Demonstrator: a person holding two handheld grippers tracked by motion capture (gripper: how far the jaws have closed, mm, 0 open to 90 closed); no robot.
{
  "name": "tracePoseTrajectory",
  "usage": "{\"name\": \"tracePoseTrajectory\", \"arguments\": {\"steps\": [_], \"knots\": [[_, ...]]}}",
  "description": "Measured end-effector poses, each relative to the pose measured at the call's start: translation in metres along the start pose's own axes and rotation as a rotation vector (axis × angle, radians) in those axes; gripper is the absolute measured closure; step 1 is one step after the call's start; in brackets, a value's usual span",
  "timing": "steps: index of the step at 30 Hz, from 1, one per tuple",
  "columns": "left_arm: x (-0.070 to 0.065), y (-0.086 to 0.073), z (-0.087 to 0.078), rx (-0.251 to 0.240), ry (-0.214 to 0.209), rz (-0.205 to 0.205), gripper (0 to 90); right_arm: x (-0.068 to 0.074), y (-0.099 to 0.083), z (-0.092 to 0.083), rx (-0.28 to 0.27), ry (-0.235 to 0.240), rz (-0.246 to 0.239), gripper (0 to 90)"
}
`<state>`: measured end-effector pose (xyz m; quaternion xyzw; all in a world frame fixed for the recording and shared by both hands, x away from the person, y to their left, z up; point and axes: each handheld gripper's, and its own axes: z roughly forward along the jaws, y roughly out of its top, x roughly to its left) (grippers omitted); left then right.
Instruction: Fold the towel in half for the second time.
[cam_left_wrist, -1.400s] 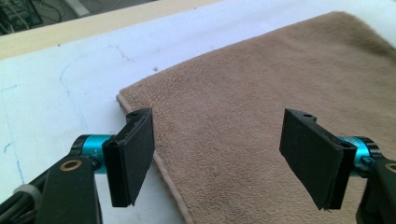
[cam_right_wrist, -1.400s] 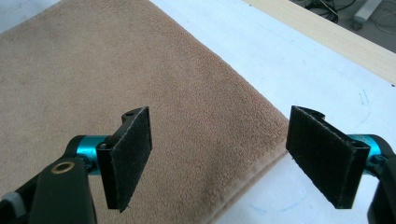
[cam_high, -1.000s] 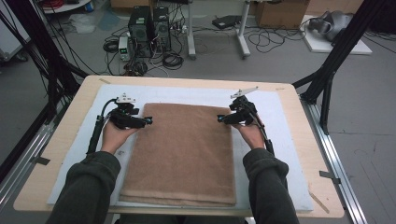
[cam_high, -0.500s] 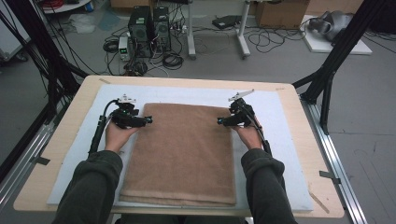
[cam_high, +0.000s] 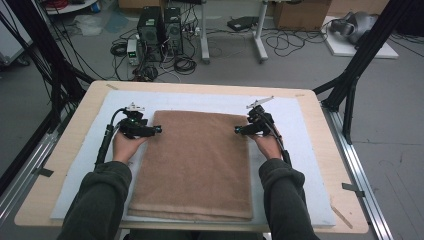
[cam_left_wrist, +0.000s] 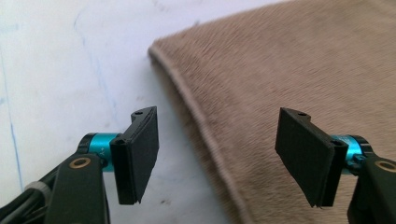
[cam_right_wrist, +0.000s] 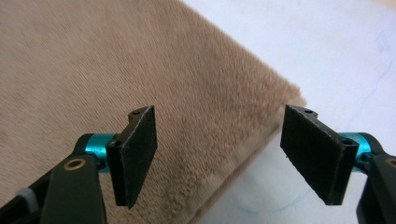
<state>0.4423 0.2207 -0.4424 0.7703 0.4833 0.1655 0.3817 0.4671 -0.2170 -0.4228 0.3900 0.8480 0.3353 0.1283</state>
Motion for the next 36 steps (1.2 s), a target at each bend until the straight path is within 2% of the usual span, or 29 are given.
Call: {"name": "tracePoseTrajectory", "arguments": {"steps": [1,2,4,6,7,8,10,12,13,18,19,23,27,29,31,36], "knots": [[0.001,-0.002,0.003,0.012,-0.003,-0.003,31.6,0.000,-0.001,0.002,0.008,0.000,0.003,29.1],[0.000,-0.003,0.003,-0.006,0.009,0.002,31.7,-0.001,-0.002,0.004,0.016,0.007,0.013,32.0],[0.000,-0.003,0.003,-0.003,0.017,0.013,34.9,-0.003,-0.005,0.010,0.042,0.024,0.033,37.4],[0.000,-0.003,0.002,-0.001,0.016,0.010,40.5,-0.005,-0.008,0.011,0.027,0.026,0.068,42.9],[-0.001,-0.003,0.001,-0.004,-0.001,0.010,44.6,-0.005,-0.009,0.011,0.023,0.028,0.075,47.6],[-0.002,-0.003,0.001,-0.007,-0.019,0.007,53.0,-0.005,-0.009,0.011,0.020,0.041,0.070,55.2],[-0.004,-0.002,0.002,-0.004,-0.049,0.000,66.9,0.000,-0.008,0.012,0.019,0.045,0.056,63.2],[-0.003,-0.002,0.002,-0.002,-0.087,-0.018,77.5,0.000,-0.008,0.012,0.012,0.088,0.064,75.6],[-0.003,-0.002,0.002,-0.001,-0.093,-0.027,80.1,0.000,-0.008,0.012,0.012,0.102,0.073,77.1],[-0.003,-0.001,-0.003,-0.012,-0.104,-0.020,83.0,0.002,-0.005,0.006,0.009,0.106,0.052,78.4],[-0.003,0.001,-0.006,-0.031,-0.108,-0.022,83.0,0.002,-0.005,0.004,0.000,0.104,0.051,78.4],[-0.003,0.006,-0.023,-0.084,-0.139,-0.015,83.1,0.006,0.003,-0.016,-0.062,0.119,0.022,78.4],[-0.006,0.006,-0.046,-0.124,-0.164,0.015,83.1,0.010,0.006,-0.039,-0.111,0.154,0.006,78.2],[-0.009,0.002,-0.058,-0.137,-0.180,0.035,83.1,0.012,0.005,-0.051,-0.119,0.198,0.012,77.8],[-0.013,-0.005,-0.069,-0.162,-0.193,0.053,83.1,0.018,0.003,-0.063,-0.120,0.221,-0.014,77.6],[-0.028,-0.034,-0.092,-0.168,-0.235,0.097,83.0,0.040,-0.015,-0.084,-0.116,0.266,-0.069,77.5]]}}
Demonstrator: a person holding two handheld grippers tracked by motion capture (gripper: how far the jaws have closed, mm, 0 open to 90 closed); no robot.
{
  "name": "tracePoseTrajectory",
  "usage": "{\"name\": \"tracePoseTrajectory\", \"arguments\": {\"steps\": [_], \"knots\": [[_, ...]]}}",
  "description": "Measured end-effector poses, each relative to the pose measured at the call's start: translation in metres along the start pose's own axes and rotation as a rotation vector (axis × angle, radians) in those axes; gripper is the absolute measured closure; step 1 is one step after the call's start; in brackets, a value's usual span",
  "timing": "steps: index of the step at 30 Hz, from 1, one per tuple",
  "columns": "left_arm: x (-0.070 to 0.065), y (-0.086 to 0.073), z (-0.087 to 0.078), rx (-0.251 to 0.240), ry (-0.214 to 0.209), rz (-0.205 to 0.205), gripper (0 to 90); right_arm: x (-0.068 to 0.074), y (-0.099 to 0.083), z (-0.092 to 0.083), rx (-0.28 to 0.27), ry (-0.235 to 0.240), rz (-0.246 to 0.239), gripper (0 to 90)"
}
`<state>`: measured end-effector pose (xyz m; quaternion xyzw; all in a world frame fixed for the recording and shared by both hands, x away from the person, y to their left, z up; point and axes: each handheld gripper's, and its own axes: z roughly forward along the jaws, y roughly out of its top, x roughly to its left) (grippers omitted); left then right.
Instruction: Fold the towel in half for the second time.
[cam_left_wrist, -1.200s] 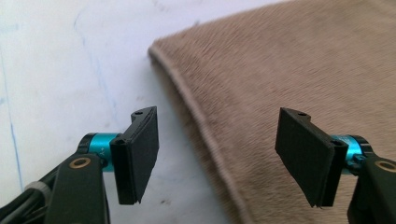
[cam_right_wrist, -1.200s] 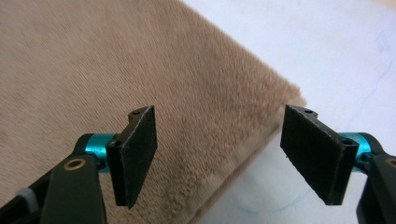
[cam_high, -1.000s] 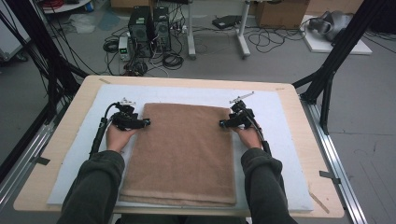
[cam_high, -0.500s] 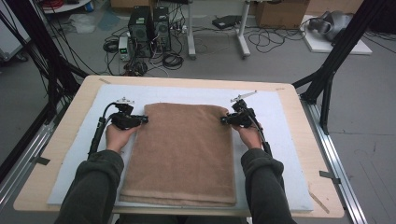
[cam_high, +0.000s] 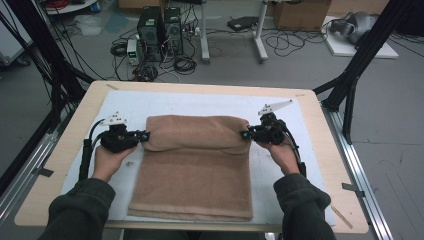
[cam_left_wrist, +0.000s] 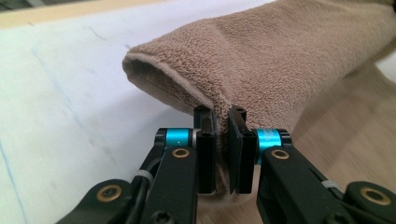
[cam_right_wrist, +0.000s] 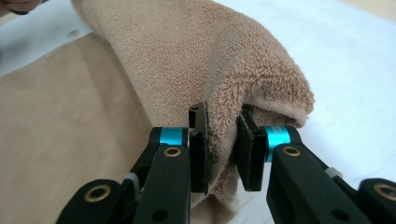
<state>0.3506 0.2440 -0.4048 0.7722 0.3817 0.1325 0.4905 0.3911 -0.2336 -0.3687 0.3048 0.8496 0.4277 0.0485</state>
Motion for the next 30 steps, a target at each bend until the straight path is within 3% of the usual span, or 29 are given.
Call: {"name": "tracePoseTrajectory", "arguments": {"steps": [4,9,13,15,16,20,23,27,30], "knots": [[-0.016,-0.020,-0.013,0.002,-0.029,0.043,82.9,0.018,-0.027,0.000,0.020,0.026,0.001,77.4],[-0.030,-0.045,-0.022,0.039,-0.059,0.062,82.4,0.034,-0.058,0.005,0.045,0.051,0.005,77.1],[-0.029,-0.057,-0.025,0.065,-0.056,0.045,79.3,0.035,-0.073,0.008,0.052,0.063,0.033,74.1],[-0.027,-0.060,-0.028,0.076,-0.047,0.037,75.9,0.035,-0.076,0.005,0.036,0.074,0.042,68.3],[-0.026,-0.060,-0.029,0.079,-0.038,0.031,72.3,0.036,-0.076,0.003,0.035,0.084,0.044,65.3],[-0.023,-0.053,-0.036,0.058,-0.029,0.031,59.4,0.034,-0.069,-0.011,0.032,0.035,0.035,52.0],[-0.022,-0.042,-0.035,0.033,-0.023,0.033,51.0,0.030,-0.061,-0.019,0.008,0.001,0.041,47.1],[-0.018,-0.024,-0.025,0.045,0.006,0.050,46.8,0.021,-0.045,-0.016,0.014,-0.040,0.040,41.6],[-0.013,-0.014,-0.010,0.053,0.009,0.028,44.0,0.014,-0.033,-0.007,0.036,-0.063,0.037,38.6]]}}
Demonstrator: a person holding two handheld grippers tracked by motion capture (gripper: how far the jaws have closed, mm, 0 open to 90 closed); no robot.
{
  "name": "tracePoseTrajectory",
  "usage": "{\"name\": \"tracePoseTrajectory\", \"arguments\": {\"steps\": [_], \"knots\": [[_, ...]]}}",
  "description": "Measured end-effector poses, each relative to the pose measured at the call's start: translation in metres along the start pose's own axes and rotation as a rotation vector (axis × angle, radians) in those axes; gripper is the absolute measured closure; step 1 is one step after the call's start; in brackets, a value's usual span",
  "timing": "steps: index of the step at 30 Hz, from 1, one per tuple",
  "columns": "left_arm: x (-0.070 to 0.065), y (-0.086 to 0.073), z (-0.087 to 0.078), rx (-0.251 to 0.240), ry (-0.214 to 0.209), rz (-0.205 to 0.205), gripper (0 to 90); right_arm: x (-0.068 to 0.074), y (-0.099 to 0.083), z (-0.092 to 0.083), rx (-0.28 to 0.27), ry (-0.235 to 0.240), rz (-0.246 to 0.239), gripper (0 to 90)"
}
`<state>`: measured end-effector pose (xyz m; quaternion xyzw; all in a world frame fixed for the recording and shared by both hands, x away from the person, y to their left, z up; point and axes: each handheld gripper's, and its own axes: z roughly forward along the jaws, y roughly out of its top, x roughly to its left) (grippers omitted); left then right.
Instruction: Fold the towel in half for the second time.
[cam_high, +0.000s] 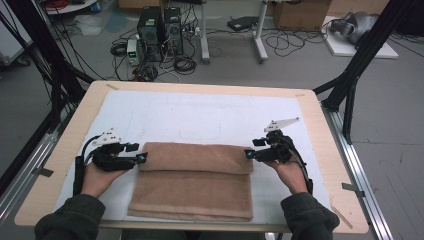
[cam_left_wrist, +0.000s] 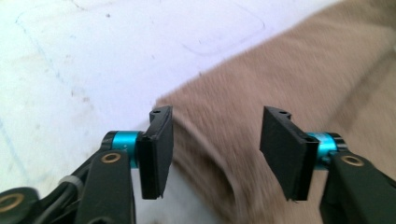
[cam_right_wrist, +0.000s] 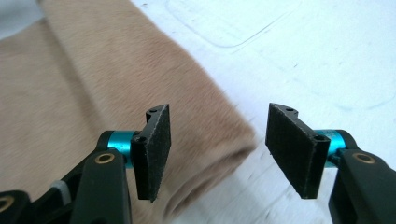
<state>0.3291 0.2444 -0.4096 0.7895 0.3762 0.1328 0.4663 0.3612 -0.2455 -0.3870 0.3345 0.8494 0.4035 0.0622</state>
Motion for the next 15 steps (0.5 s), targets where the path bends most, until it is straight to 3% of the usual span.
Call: {"name": "tracePoseTrajectory", "arguments": {"steps": [4,6,7,8,9,11,13,15], "knots": [[0.007,0.004,0.022,0.030,0.037,0.000,40.1,-0.010,0.006,0.019,0.023,0.036,0.048,29.9],[0.013,0.000,0.034,0.071,-0.016,-0.043,38.7,-0.012,0.006,0.029,0.051,0.062,0.068,28.8],[0.015,-0.002,0.036,0.101,-0.037,-0.039,41.5,-0.012,0.005,0.033,0.075,0.075,0.073,29.9],[0.015,-0.003,0.037,0.096,-0.072,-0.052,50.4,-0.012,0.004,0.037,0.100,0.094,0.078,39.9],[0.015,-0.004,0.036,0.090,-0.078,-0.042,57.9,-0.011,0.003,0.039,0.132,0.129,0.073,51.5],[0.013,-0.003,0.031,0.077,-0.071,-0.021,69.4,-0.008,0.001,0.039,0.138,0.145,0.034,65.4],[0.010,-0.001,0.024,0.060,-0.072,0.000,76.0,-0.005,0.003,0.033,0.106,0.155,0.011,74.4],[0.006,0.001,0.018,0.039,-0.064,0.009,78.1,0.000,0.005,0.026,0.080,0.147,-0.013,76.9]]}}
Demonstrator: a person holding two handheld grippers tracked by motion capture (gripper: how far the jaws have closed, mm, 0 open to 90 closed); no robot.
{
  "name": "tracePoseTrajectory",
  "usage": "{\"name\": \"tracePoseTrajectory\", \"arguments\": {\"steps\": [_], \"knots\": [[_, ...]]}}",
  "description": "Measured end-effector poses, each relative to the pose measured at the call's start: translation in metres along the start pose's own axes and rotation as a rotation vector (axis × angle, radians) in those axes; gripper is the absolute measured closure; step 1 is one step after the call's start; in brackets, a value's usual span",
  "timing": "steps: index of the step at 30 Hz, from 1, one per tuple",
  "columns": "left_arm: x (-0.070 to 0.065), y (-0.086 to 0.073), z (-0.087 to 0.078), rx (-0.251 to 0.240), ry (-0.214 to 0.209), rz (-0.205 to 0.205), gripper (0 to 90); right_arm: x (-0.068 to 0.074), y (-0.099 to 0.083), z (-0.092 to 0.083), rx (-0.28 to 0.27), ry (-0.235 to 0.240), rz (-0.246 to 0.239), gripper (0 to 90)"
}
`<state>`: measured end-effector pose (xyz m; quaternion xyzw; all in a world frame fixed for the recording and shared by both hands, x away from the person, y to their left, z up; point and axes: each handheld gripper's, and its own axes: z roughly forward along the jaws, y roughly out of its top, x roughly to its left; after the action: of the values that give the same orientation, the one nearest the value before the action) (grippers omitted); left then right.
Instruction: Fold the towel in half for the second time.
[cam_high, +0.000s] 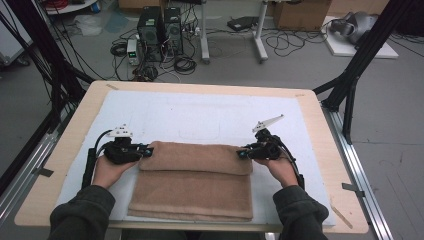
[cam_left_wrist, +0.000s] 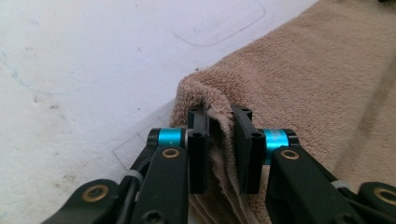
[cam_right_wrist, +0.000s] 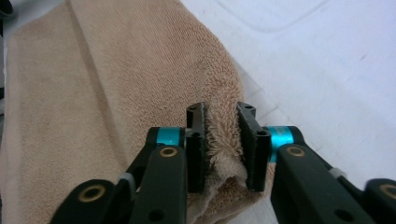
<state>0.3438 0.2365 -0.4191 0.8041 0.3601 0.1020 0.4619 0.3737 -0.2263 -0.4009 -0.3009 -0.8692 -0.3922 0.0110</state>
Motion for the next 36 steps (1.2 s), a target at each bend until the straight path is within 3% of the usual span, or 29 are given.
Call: {"name": "tracePoseTrajectory", "arguments": {"steps": [3,9,13,16,19,21,24,28,31,33,36], "knots": [[-0.007,0.001,-0.012,-0.048,0.001,0.006,78.3,0.010,0.003,-0.007,-0.030,-0.013,-0.045,77.9],[-0.027,-0.013,-0.042,-0.115,-0.022,0.048,77.8,0.034,-0.001,-0.027,-0.098,0.024,-0.106,77.8],[-0.048,-0.037,-0.064,-0.100,-0.041,0.096,76.4,0.057,-0.016,-0.037,-0.115,0.061,-0.159,76.3],[-0.061,-0.053,-0.082,-0.081,-0.063,0.110,68.6,0.072,-0.030,-0.041,-0.112,0.109,-0.189,70.7],[-0.064,-0.060,-0.099,-0.095,-0.057,0.102,62.0,0.081,-0.039,-0.048,-0.137,0.165,-0.181,64.3],[-0.063,-0.060,-0.103,-0.099,-0.049,0.099,58.6,0.084,-0.043,-0.055,-0.159,0.158,-0.192,60.9],[-0.059,-0.055,-0.098,-0.097,-0.039,0.101,56.6,0.081,-0.045,-0.057,-0.158,0.130,-0.197,60.8],[-0.051,-0.044,-0.075,-0.080,-0.026,0.096,53.3,0.068,-0.041,-0.045,-0.105,0.023,-0.180,54.0],[-0.043,-0.035,-0.054,-0.060,0.005,0.086,50.5,0.047,-0.034,-0.031,-0.077,-0.047,-0.128,46.3],[-0.039,-0.029,-0.041,-0.044,0.051,0.091,48.9,0.034,-0.031,-0.023,-0.056,-0.096,-0.111,45.0],[-0.026,-0.023,-0.024,-0.036,0.088,0.060,46.0,0.019,-0.029,-0.011,-0.045,-0.129,-0.069,39.0]]}}
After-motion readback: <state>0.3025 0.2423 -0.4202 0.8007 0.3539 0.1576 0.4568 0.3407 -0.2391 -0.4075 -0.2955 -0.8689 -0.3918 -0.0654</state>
